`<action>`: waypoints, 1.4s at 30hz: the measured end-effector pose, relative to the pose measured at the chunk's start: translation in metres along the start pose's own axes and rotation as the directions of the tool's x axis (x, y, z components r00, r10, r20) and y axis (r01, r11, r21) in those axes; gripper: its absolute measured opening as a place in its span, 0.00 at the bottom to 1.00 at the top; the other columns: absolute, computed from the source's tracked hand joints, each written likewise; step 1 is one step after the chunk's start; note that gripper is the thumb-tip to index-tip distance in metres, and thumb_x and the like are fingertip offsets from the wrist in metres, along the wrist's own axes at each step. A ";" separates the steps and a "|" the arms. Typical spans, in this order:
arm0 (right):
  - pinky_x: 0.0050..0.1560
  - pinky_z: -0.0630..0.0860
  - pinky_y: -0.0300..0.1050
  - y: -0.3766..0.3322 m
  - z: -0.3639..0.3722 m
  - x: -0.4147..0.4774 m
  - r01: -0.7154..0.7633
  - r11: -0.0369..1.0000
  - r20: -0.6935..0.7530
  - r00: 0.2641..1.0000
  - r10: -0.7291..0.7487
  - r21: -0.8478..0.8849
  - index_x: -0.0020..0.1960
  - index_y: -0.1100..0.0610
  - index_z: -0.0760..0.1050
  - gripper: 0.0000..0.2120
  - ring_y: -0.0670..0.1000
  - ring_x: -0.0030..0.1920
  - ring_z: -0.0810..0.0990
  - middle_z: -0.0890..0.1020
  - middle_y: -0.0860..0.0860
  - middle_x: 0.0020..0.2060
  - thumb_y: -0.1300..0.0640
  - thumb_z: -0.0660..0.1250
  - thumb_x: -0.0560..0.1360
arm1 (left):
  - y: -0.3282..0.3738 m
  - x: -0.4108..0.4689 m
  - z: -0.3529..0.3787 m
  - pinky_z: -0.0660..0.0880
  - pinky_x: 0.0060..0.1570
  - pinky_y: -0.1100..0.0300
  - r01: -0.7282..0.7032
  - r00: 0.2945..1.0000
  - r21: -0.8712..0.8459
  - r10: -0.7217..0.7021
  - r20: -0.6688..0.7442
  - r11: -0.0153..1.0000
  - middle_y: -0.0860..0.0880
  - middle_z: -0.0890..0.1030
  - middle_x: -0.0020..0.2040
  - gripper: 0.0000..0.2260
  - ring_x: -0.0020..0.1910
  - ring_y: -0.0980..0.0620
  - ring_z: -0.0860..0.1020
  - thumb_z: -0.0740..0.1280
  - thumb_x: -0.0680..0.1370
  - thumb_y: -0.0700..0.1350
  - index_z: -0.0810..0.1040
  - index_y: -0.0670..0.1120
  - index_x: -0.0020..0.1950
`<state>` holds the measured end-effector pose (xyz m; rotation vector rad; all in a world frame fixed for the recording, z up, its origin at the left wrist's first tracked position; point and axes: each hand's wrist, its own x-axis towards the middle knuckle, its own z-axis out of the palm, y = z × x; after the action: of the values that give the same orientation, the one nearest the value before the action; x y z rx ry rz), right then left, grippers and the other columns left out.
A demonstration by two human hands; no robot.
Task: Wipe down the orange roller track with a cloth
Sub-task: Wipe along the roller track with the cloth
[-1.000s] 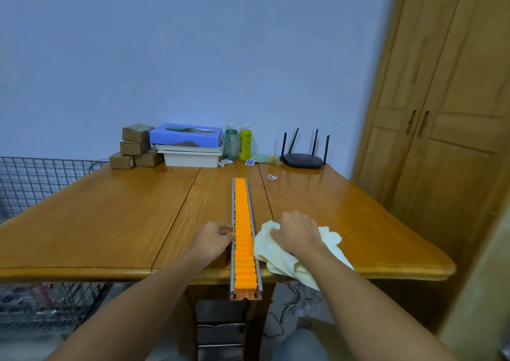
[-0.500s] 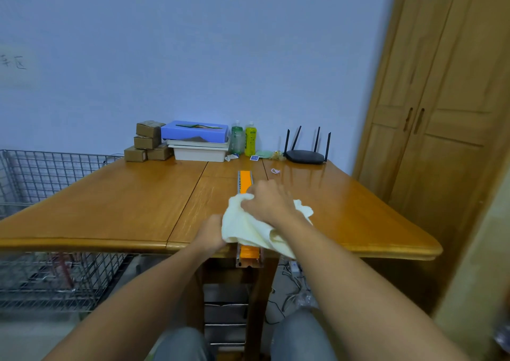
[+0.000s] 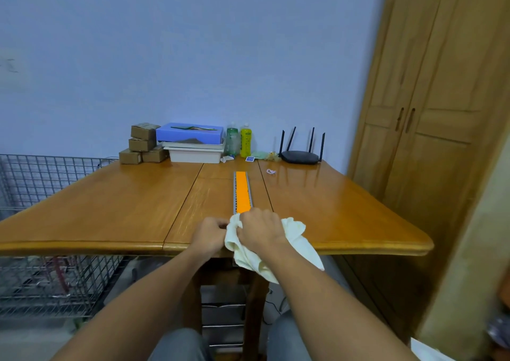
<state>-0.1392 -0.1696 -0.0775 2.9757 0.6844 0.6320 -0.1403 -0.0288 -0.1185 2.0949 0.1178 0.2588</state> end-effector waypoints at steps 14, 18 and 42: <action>0.40 0.71 0.47 0.059 0.002 -0.027 -0.103 0.994 0.149 0.983 0.105 -0.022 0.54 0.55 0.79 0.13 0.54 0.40 0.75 0.81 0.53 0.45 0.48 0.63 0.80 | 0.001 0.003 0.000 0.80 0.58 0.54 0.061 0.997 -0.026 -0.059 0.043 0.998 0.50 0.85 0.52 0.09 0.53 0.54 0.83 0.70 0.80 0.42 0.84 0.47 0.60; 0.40 0.71 0.47 0.068 -0.009 -0.026 -0.128 0.992 0.152 0.980 0.126 0.003 0.50 0.56 0.79 0.10 0.55 0.40 0.75 0.80 0.53 0.43 0.50 0.62 0.79 | 0.004 0.006 -0.001 0.81 0.55 0.55 0.046 0.998 -0.033 -0.045 0.053 0.998 0.49 0.85 0.51 0.07 0.50 0.54 0.83 0.70 0.80 0.40 0.83 0.47 0.55; 0.38 0.70 0.46 0.108 -0.043 0.085 -0.218 0.974 -0.011 0.976 0.219 0.057 0.43 0.54 0.75 0.12 0.54 0.39 0.78 0.77 0.50 0.38 0.46 0.63 0.77 | 0.040 0.090 -0.039 0.80 0.49 0.52 -0.112 0.990 0.395 0.136 -0.032 0.912 0.46 0.85 0.49 0.09 0.48 0.51 0.82 0.65 0.82 0.45 0.84 0.45 0.53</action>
<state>-0.0413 -0.2339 0.0067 3.1281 0.3838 0.6594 -0.0623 0.0008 -0.0525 2.5002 0.0755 0.4011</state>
